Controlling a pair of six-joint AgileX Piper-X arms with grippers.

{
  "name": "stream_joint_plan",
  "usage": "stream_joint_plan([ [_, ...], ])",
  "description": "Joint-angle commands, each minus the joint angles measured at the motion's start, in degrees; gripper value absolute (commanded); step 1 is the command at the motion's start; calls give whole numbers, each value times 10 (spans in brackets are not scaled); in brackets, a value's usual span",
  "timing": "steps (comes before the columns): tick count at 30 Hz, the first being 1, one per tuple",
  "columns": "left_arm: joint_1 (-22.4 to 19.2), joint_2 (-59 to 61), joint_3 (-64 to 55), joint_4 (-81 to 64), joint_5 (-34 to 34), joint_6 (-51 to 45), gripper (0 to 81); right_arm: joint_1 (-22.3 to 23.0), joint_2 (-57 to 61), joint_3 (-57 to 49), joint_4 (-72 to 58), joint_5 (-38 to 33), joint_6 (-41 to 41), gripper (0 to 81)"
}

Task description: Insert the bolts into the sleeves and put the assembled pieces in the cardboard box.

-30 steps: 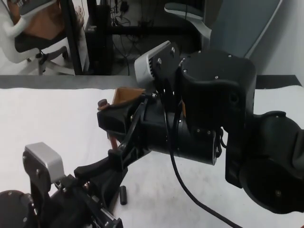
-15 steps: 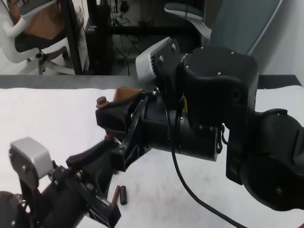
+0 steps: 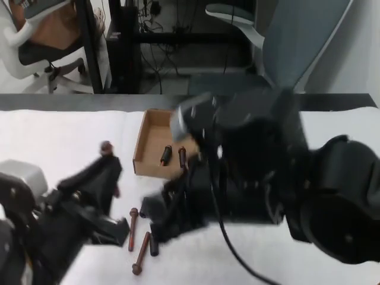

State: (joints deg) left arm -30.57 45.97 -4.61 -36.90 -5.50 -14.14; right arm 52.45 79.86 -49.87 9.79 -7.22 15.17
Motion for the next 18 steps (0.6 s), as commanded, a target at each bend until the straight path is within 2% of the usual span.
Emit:
stream_joint_plan([
  [1,61,-4,-19,47,75,25,18,0,11,0,37,11,-20,314],
  [4,122,4,-61,137,135,71,18,0,36,-3,60,15,-4,305],
  [8,166,62,-148,186,200,123,18,0,88,-26,112,20,7,305],
  [14,173,222,-286,226,259,141,18,0,165,-104,172,20,7,305],
  [18,173,330,-366,230,266,136,18,0,201,-157,198,36,2,305],
])
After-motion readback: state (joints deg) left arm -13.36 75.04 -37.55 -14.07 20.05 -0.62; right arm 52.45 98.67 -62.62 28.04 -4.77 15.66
